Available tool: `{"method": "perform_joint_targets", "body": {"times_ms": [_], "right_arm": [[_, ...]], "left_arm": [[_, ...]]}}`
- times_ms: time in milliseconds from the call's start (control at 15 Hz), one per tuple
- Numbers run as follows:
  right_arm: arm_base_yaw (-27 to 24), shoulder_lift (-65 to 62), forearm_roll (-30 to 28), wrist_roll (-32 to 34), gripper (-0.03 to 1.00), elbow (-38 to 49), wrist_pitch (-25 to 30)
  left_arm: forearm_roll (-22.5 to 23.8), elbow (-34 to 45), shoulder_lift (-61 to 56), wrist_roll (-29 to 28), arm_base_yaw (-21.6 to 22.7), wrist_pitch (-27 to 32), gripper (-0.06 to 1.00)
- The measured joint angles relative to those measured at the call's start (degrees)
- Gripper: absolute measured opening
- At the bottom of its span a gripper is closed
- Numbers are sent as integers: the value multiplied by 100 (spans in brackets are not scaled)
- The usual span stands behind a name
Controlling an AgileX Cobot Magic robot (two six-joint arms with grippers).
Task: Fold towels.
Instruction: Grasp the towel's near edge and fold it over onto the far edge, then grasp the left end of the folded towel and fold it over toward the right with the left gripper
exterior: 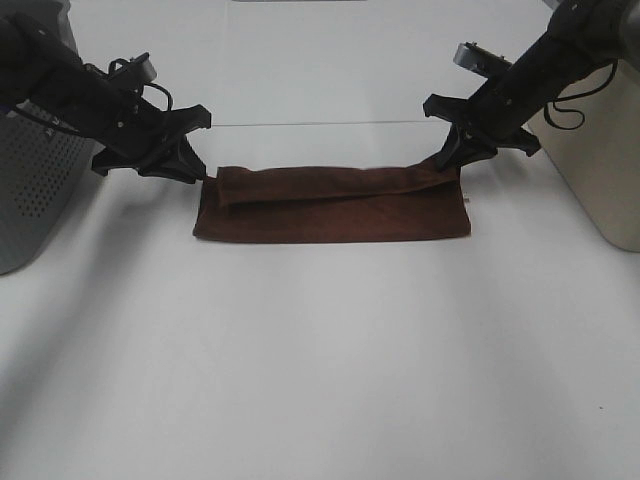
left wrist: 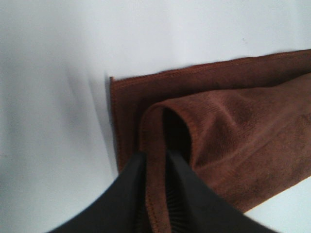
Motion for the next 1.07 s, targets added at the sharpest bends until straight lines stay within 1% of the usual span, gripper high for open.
{"method": "perform_joint_targets", "body": {"times_ms": [67,200,267,333,400,467,533,667,733,867,1000,1067], "right_arm": [[-6,11,-23,0,16,0,-17],[-17,11,-52,0,45,0,-23],[-17,11,-52,0,62,0,-11],[-17,11,-52,0,68,0,0],[-17,0,-52,0,79,0,23],[-17,-34,-52,0,83,0,34],[-17,-160,-97,6,85,0,69],[-17,-338,-241,97,86,0,166],[-17,-504,-607,298,86,0,367],[-17,-613,-888,372,86,-23,705],[-17,-613,-997,447,86,-23,917],[-17,-613,-997,447,86,-23,917]], "left_arm": [[0,0,0,0,0,-52,28],[-46,0,0,0,0,-52,61],[-57,0,0,0,0,-40,74],[-63,0,0,0,0,-34,78],[-63,0,0,0,0,-34,82],[-63,0,0,0,0,-34,83],[-69,0,0,0,0,-34,84],[-138,0,0,-6,0,-11,84],[-178,0,0,-69,0,29,83],[-166,0,34,-304,0,115,80],[-103,0,195,-573,40,241,78],[-103,0,195,-573,40,241,78]]}}
